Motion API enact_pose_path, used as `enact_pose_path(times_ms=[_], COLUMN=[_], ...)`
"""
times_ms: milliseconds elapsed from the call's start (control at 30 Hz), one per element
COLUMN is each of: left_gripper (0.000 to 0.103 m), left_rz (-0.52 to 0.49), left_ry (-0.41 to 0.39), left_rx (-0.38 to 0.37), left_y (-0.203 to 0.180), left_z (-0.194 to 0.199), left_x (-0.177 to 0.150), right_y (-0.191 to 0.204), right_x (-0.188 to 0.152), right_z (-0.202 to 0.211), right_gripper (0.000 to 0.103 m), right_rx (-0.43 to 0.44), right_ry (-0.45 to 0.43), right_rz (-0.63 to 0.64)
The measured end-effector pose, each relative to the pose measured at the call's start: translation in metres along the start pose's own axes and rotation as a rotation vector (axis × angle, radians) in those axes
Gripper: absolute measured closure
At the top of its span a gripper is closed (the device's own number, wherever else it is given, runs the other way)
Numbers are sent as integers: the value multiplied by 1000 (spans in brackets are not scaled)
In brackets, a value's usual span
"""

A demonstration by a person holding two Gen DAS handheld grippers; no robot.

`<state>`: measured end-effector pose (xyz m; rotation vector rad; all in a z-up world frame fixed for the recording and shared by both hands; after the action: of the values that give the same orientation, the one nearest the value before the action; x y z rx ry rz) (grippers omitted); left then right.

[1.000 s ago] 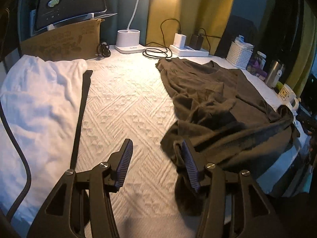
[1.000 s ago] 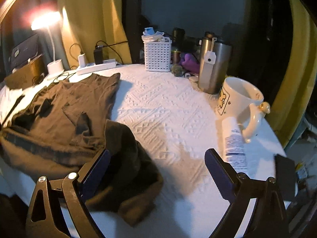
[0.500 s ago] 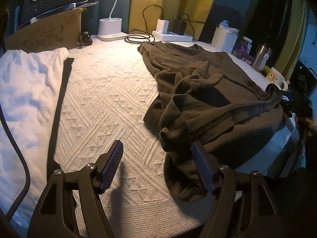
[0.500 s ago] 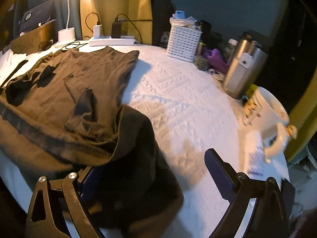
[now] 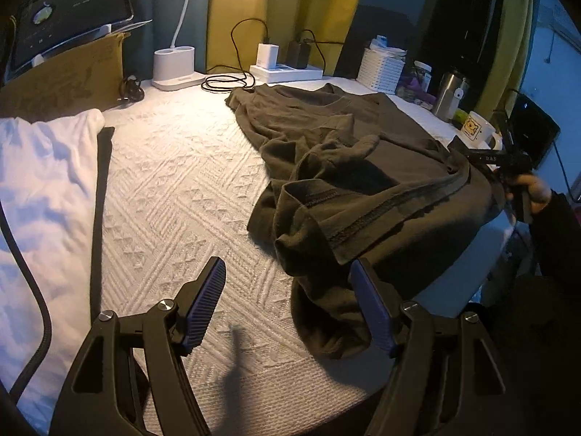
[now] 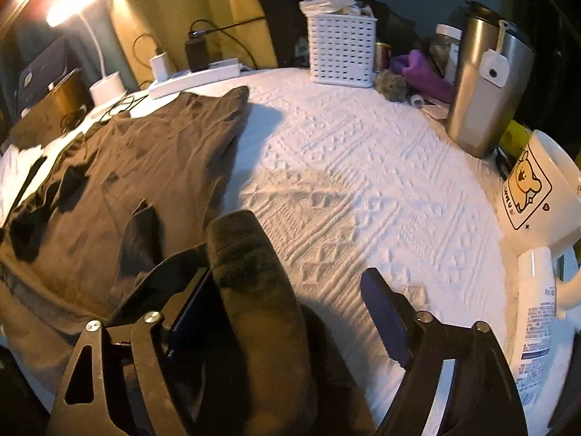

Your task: Fold small clothes

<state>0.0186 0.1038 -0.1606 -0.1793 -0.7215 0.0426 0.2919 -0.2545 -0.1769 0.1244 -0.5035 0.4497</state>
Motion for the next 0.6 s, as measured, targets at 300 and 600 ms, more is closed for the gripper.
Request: enact_pose_path(times_ms=[300,600], left_gripper=[32,32], left_rz=[-49,-60], left_ry=[45,70], left_rx=[29,110], left_y=[4,6], left_z=[-2,-38], left_x=[-5,14], right_y=[-2,-2], right_x=[3,1], right_z=[-1,4], right_gripper=[27,27], right_rx=[-12,-38], right_ry=[-8,-15], right_rz=[-17,-28])
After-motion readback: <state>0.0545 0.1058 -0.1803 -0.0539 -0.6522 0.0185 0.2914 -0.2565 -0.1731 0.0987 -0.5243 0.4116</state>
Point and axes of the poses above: each gripper's, at about its wrist camera, not at the fingertips, and z roughly against the way its jaws point, y to its left, x to its top, the point moved 7 cm from there along -z, roughly the way its jaws point, and after that the axes turned 3 degrees about y, right-handed, at the moved point
